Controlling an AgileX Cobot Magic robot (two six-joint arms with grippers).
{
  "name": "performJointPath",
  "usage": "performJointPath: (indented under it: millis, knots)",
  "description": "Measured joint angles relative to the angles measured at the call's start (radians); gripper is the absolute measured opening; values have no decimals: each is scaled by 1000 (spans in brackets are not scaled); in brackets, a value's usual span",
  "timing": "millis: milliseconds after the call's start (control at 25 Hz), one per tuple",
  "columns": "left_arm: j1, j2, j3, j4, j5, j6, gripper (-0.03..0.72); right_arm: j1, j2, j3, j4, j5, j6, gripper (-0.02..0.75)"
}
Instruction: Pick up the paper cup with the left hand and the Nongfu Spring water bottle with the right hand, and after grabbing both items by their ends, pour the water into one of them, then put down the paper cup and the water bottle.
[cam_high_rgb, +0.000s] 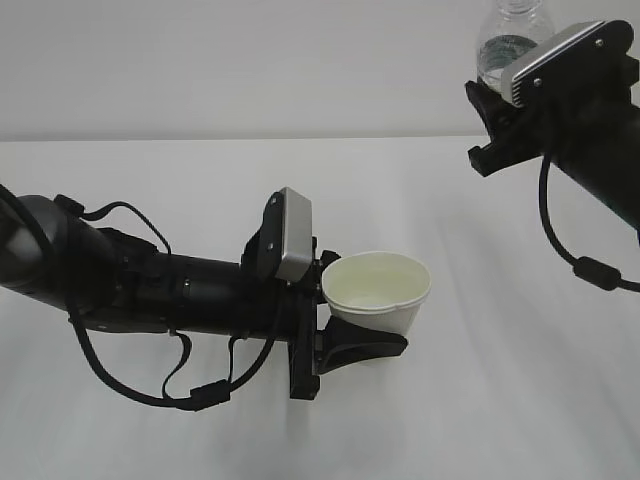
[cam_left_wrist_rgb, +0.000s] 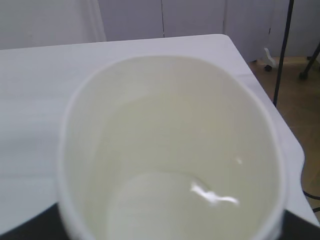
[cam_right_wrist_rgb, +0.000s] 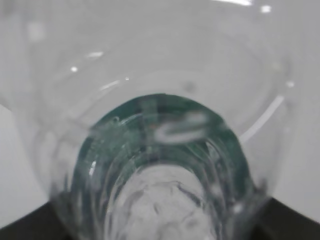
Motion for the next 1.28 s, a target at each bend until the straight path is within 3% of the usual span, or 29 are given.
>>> performJointPath:
  millis: [640, 1280]
  knots:
    - [0, 0, 0, 0, 2, 0, 400, 0, 0, 9, 120, 39, 165, 428]
    - [0, 0, 0, 0, 7, 0, 400, 0, 0, 9, 294, 121, 176, 428]
